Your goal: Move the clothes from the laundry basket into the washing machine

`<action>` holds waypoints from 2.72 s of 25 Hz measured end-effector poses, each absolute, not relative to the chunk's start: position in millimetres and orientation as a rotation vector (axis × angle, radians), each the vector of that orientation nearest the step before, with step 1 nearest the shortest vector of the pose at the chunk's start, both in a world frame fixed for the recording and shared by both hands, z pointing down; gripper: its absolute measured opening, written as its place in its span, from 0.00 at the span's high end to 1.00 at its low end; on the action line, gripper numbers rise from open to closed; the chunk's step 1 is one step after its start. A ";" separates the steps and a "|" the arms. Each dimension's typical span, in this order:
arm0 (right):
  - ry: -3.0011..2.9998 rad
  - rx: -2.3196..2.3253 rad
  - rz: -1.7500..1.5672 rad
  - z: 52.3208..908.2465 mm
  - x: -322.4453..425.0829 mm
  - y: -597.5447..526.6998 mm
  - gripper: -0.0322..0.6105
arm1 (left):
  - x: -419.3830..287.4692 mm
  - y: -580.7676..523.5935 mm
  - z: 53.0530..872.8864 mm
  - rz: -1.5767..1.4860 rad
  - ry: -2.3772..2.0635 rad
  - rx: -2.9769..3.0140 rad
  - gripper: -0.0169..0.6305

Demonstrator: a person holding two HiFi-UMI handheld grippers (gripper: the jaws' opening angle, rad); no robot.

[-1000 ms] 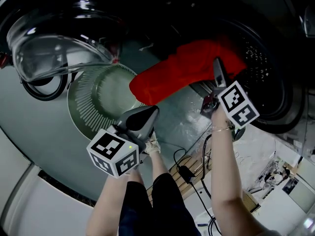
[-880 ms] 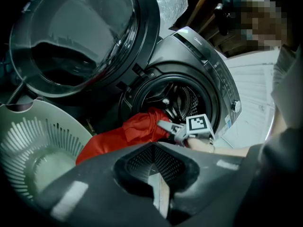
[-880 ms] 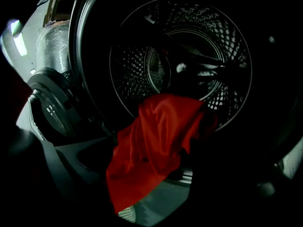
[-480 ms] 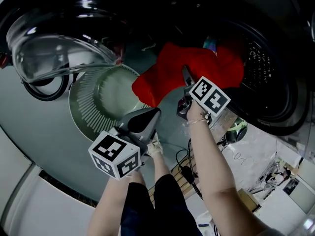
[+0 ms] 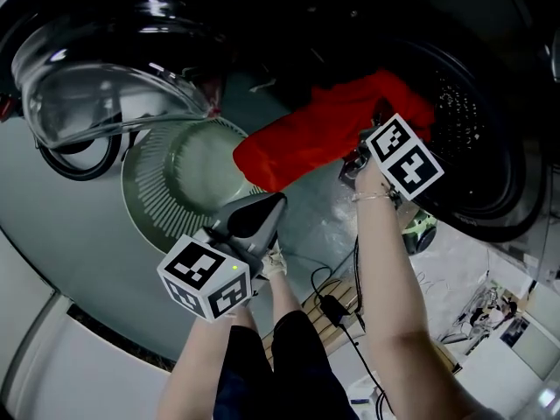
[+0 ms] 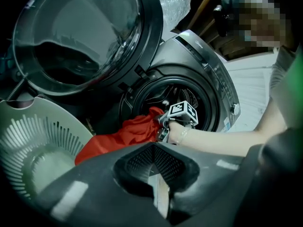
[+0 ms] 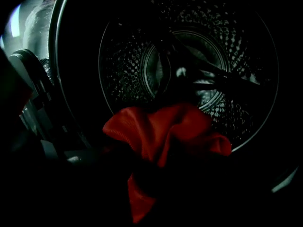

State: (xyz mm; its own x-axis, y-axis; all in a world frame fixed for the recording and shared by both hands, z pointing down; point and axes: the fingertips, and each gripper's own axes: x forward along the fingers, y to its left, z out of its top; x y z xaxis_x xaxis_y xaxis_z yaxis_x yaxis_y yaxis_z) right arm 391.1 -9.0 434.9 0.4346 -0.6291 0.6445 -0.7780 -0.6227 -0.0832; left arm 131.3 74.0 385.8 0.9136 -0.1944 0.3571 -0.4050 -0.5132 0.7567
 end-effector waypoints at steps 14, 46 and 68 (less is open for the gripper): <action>-1.145 2.562 0.759 397.9 473.7 -48.2 0.51 | 133.0 66.6 379.5 0.242 -0.426 2.127 0.97; -1.609 2.011 1.346 523.3 258.7 13.2 0.89 | 130.6 79.8 387.6 0.251 -0.430 2.112 0.97; -1.172 2.694 0.530 363.4 467.0 -30.2 0.89 | 137.8 68.7 376.0 0.216 -0.428 2.141 0.97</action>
